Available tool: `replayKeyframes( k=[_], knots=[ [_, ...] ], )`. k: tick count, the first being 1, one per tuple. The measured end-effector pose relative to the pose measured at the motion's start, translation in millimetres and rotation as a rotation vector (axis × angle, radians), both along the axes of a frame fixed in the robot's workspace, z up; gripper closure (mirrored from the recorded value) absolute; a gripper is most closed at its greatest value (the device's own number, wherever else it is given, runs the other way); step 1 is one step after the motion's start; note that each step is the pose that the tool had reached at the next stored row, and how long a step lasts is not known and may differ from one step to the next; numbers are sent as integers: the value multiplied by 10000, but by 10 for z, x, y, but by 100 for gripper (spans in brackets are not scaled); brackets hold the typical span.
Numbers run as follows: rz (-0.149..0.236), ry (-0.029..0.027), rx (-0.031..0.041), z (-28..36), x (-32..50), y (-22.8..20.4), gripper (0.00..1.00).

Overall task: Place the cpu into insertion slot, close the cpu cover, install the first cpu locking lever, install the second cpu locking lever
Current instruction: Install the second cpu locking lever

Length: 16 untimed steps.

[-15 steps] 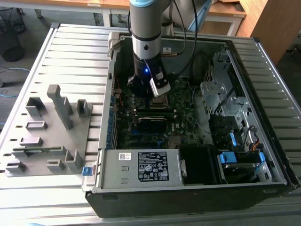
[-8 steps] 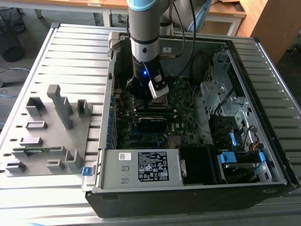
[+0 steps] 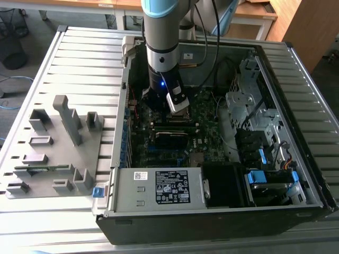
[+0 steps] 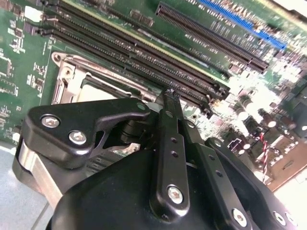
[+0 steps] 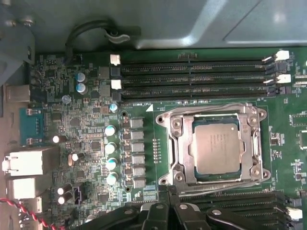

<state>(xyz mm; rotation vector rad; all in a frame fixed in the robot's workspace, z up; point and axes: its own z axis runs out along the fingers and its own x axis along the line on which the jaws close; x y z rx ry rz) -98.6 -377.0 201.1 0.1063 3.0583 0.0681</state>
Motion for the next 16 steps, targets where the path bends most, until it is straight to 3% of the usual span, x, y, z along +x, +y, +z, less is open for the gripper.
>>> replayKeyframes(
  k=[7, 16],
  knots=[
    [0, -18, 225, -16, -13, -1, 90],
    [1, -42, 264, -44, -31, 0, 90]
  ],
)
